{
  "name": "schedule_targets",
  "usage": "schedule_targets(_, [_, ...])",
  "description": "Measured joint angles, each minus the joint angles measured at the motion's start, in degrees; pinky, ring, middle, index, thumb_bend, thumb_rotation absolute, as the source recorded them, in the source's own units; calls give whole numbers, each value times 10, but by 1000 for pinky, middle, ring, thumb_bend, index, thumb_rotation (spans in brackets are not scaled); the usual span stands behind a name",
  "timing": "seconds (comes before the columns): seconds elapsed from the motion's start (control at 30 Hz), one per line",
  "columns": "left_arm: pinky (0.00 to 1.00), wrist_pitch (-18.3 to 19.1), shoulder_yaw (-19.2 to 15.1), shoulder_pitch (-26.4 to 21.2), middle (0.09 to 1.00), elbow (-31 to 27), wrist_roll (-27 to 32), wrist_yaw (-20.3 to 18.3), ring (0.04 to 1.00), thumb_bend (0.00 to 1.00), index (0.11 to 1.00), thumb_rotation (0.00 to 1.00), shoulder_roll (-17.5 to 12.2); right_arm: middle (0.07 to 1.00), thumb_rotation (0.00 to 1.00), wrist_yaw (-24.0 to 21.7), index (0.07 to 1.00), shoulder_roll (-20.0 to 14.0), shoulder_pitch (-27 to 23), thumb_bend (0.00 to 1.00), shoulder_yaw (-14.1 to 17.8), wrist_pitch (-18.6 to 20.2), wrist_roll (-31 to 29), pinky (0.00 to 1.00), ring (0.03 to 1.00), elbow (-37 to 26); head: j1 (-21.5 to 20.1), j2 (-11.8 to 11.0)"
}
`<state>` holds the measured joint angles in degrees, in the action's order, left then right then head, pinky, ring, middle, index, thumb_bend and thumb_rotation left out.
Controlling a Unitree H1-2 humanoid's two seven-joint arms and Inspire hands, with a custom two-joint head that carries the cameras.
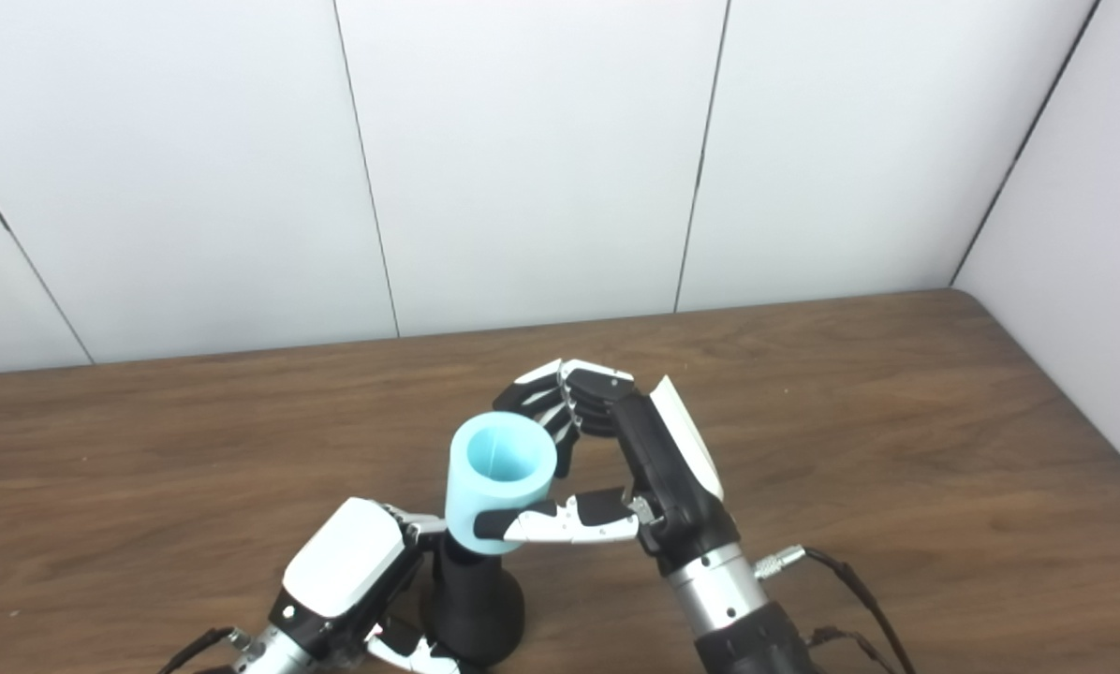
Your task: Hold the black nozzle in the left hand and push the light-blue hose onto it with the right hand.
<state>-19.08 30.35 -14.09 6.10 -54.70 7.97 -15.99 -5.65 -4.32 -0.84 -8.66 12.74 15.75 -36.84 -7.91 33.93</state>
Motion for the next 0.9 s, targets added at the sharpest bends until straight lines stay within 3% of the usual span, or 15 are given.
schedule_targets(0.2, [137,1,1,0,471,0,0,1,175,525,480,0,0,481,0,-1,537,-2,6,512,-6,-6,15,282,393,22,0,1])
schedule_targets(0.37, [138,1,1,0,471,0,-1,2,174,525,480,0,0,481,0,0,545,-1,7,508,-12,-35,30,221,357,39,3,3])
schedule_targets(0.57, [138,4,1,0,471,0,-1,0,174,525,480,0,0,486,0,7,536,2,6,512,-14,-67,37,271,385,58,4,3])
schedule_targets(0.9, [131,6,2,0,471,-1,-2,5,171,525,480,0,0,487,0,36,509,2,0,517,-18,-178,38,329,423,121,6,3])
